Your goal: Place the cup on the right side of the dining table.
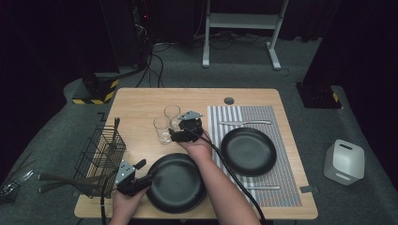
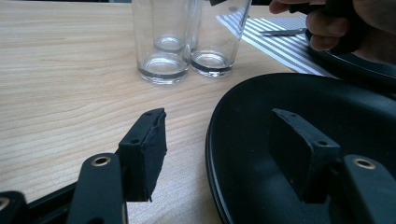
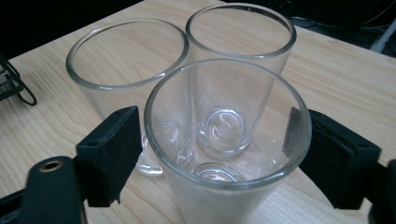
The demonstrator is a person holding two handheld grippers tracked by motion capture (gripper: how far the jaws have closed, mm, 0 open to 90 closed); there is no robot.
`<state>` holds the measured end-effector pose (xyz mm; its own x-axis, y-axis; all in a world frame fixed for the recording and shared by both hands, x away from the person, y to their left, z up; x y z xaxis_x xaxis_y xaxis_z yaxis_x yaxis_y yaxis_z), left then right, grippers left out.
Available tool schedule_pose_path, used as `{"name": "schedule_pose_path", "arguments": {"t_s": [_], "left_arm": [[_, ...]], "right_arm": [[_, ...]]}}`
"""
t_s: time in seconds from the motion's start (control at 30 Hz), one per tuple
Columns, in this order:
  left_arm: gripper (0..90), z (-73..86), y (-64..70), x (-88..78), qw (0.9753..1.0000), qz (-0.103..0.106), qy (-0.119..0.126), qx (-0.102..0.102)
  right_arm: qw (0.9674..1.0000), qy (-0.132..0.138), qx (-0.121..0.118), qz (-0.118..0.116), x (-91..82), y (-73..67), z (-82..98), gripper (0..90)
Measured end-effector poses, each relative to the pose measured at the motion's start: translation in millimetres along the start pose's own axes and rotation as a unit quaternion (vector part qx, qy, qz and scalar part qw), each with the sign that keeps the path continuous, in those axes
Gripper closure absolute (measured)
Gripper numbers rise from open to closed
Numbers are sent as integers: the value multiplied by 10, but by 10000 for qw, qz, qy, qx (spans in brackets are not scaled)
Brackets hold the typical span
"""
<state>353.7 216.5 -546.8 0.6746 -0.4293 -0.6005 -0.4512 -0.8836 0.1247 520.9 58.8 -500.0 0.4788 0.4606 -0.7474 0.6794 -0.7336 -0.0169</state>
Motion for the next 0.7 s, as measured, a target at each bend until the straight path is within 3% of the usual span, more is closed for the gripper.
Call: {"name": "schedule_pose_path", "arguments": {"t_s": [0.17,0.7], "left_arm": [[371,0,0,0,10000,6,0,4],[372,2,4,-1,10000,4,-3,9]], "right_arm": [[10000,42,-18,31,-1,8,-4,278],[9998,18,-106,160,-72,26,43,287]]}}
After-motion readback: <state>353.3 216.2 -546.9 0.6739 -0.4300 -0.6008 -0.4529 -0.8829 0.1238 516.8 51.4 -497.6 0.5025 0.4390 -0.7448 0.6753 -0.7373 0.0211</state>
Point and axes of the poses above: each handheld gripper's, and its own axes: x roughly forward along the jaws, z roughly out of its underside, y roughly to its right, the point moved 6 cm from there along x, roughly forward along the jaws, and after that the axes turned 15 degrees about -y, right-handed, at the moved point
